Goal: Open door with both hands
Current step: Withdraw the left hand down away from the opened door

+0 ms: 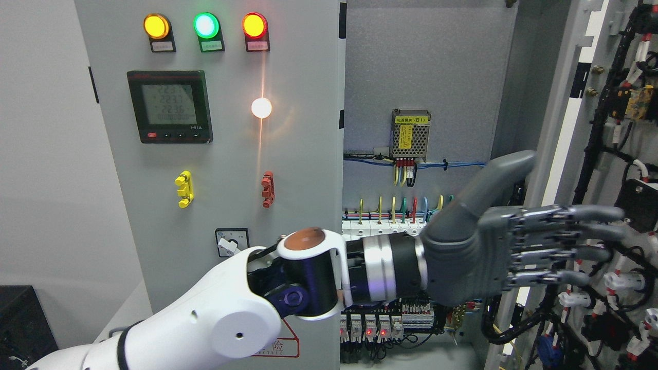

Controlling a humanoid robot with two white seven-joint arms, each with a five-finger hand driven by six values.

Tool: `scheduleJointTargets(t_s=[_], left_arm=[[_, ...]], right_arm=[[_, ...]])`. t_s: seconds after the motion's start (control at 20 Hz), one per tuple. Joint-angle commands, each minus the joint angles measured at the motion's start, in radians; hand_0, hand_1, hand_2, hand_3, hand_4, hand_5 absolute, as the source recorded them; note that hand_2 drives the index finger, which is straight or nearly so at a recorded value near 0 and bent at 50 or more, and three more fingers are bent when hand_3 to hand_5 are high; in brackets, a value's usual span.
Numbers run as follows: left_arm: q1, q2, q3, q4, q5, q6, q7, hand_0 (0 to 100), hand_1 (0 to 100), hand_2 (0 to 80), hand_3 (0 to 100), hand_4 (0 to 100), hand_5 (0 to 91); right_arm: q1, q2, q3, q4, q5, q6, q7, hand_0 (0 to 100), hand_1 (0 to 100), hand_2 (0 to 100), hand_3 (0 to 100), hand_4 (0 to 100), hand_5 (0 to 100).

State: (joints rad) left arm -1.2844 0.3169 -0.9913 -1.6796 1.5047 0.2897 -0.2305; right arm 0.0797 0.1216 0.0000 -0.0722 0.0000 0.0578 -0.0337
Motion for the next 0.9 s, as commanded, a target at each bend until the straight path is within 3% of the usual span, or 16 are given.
scheduleJointTargets(t_s=[0.0,0.1,0.35,0.5,0.85], left_arm=[[0.158,0.421,0.039,-0.183,-0.001,-0.001,0.002,0,0,0.0,0,0,0.0],[0.252,0.497,0.039,-0.181,-0.021,-0.003,0.002,0,0,0.0,0,0,0.0],[0.503,0.599,0.04,-0.181,-0.116,-0.021,0.003,0,0,0.0,0,0,0.0],[0.643,0.626,0.04,-0.18,-0.162,-0.073,0.003,0,0,0.0,0,0,0.0],[0.936,0.659,0.045,-0.123,-0.336,-0.196,0.01,0,0,0.0,0,0,0.0]], right_arm=[[0.0,0.001,-0.008,0.0,-0.009,-0.001,0.0,0,0,0,0,0,0],[0.0,0.0,-0.008,0.0,-0.009,-0.001,0.0,0,0,0,0,0,0],[0.0,0.001,-0.006,0.0,-0.008,0.0,0.0,0,0,0,0,0,0],[0.0,0.0,-0.008,0.0,-0.009,-0.001,0.0,0,0,0,0,0,0],[0.0,0.0,-0.008,0.0,-0.008,0.0,0.0,0,0,0,0,0,0]])
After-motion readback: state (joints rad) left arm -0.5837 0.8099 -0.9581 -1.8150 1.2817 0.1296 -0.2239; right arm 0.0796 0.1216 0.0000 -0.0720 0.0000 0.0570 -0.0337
